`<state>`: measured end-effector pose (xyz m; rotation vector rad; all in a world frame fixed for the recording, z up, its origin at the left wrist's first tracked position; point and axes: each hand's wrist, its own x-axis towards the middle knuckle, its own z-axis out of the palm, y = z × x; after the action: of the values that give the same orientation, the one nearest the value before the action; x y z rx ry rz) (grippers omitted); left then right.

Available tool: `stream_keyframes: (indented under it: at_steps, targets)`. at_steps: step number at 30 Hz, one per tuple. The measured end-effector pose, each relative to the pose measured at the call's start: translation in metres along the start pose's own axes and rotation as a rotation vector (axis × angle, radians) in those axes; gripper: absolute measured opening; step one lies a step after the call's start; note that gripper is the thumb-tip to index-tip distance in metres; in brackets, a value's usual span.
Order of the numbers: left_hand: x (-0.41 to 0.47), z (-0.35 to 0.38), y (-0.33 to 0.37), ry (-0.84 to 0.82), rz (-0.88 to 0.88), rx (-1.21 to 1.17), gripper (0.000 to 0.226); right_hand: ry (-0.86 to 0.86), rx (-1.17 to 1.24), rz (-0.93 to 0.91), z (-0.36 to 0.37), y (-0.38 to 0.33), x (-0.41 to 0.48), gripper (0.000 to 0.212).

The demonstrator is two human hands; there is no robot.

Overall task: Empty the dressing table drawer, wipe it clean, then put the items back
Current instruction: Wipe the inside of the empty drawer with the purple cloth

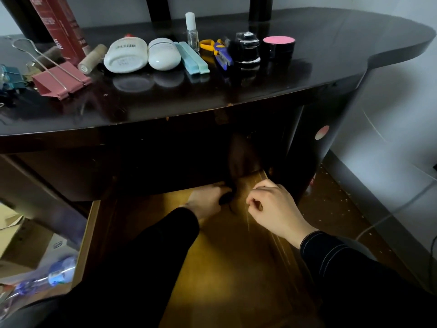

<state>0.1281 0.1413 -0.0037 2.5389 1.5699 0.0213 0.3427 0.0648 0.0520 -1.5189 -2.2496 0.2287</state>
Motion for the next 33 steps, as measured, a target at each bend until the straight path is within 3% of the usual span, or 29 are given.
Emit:
stream_keyframes:
  at_steps: [2,4,9,14,25,29,33]
  targets:
    - [0.018,0.001,0.001,0.012,-0.097,-0.11,0.049,-0.013,-0.001,-0.001,-0.001,-0.001,0.0,0.01]
    - [0.027,0.002,0.009,0.025,-0.08,-0.091,0.04,-0.011,0.002,0.005,-0.002,-0.001,0.0,0.01]
    - [-0.012,0.002,0.023,-0.051,0.087,0.152,0.056,0.003,0.017,0.001,-0.003,-0.002,-0.001,0.011]
    - [-0.073,0.011,0.015,-0.107,0.262,0.15,0.056,-0.025,-0.013,-0.018,-0.001,0.0,0.001,0.013]
    - [0.02,-0.006,0.01,-0.039,-0.141,-0.093,0.047,-0.017,0.014,0.003,-0.004,-0.003,0.0,0.012]
    - [-0.01,-0.004,0.029,-0.069,0.048,0.131,0.065,-0.015,0.018,0.015,-0.004,-0.002,0.0,0.015]
    - [-0.07,0.009,0.035,-0.129,0.337,0.106,0.062,-0.017,0.022,0.006,-0.004,-0.002,0.001,0.014]
